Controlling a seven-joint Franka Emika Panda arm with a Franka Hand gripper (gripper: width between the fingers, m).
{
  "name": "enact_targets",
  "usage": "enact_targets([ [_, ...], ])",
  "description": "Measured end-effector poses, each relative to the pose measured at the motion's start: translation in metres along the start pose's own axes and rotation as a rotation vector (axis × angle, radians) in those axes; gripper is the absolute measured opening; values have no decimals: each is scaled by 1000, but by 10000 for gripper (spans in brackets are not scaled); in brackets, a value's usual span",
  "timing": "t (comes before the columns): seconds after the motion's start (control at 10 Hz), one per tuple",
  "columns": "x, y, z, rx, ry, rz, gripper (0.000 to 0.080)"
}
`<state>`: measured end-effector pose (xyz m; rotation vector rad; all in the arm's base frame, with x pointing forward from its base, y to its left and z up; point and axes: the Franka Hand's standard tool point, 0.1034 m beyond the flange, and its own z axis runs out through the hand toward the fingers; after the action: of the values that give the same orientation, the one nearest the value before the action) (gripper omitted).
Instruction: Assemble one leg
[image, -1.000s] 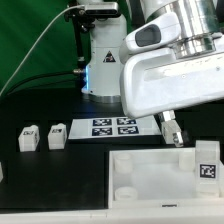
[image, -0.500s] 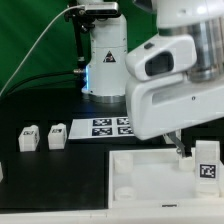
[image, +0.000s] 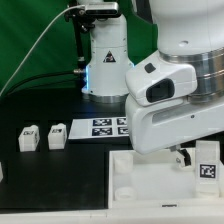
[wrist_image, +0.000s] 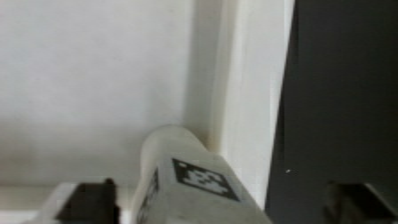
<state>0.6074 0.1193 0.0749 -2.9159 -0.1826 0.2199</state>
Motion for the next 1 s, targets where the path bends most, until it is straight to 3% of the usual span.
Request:
enact_targets([
  [0.1, 0, 0, 0, 0, 0, 0, 411],
  [0.2, 1, 4, -1, -5, 4, 2, 411],
  [0.3, 1, 5, -2, -6, 5, 6, 316],
  [0.6, 2, 5, -1, -3, 11, 63, 312],
  [0.8, 2, 6, 0, 37, 79, 394, 305],
  [1.0, 3, 3, 1, 126, 122, 699, 301],
])
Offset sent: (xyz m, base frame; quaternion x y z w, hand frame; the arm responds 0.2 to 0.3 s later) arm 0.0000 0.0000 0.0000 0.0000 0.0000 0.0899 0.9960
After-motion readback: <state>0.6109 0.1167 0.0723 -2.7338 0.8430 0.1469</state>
